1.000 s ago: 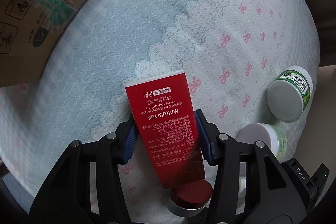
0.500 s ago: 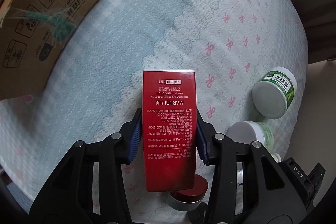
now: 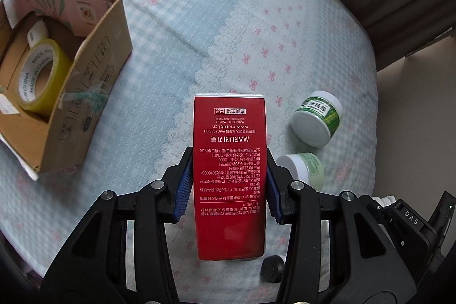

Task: Organize rigid objects
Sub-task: 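Lift and carry the red carton with left gripper while right gripper carries the bottle to the box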

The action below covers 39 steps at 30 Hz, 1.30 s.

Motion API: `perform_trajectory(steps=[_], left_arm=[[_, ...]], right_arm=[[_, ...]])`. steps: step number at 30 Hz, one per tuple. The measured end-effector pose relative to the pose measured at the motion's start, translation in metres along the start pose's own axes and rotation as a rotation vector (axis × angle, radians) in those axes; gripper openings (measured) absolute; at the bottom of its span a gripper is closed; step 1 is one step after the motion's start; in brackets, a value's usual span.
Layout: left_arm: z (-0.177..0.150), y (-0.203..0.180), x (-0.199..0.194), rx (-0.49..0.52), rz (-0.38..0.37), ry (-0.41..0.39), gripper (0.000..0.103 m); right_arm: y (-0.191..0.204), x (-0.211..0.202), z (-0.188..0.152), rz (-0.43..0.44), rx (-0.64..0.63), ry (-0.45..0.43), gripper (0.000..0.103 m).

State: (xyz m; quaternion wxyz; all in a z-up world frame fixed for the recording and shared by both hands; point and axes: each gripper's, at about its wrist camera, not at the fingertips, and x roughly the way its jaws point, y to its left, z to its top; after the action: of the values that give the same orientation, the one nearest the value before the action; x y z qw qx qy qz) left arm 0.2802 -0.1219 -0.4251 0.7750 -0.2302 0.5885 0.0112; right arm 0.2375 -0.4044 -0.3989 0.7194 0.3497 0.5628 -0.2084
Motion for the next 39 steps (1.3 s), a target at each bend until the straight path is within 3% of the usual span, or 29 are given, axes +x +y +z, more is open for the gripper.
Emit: perform_trajectory(steps=[9, 22, 31, 39], left_arm=[[-0.013, 0.011, -0.105, 0.138, -0.047, -0.08, 0.041], [0.016, 0.099, -0.265, 0.141, -0.039, -0.222, 0.041], [0.06, 0.182, -0.305, 0.207, -0.019, -0.222, 0.041], [0.119, 0.258, -0.295, 0.27, -0.037, -0.167, 0.041]], right_arm=[[0.017, -0.088, -0.034, 0.059, -0.17, -0.058, 0.046], [0.1, -0.176, -0.112, 0.187, -0.419, -0.079, 0.046], [0.193, -0.191, -0.184, 0.233, -0.551, -0.066, 0.046], [0.274, -0.162, -0.242, 0.239, -0.525, -0.033, 0.046]])
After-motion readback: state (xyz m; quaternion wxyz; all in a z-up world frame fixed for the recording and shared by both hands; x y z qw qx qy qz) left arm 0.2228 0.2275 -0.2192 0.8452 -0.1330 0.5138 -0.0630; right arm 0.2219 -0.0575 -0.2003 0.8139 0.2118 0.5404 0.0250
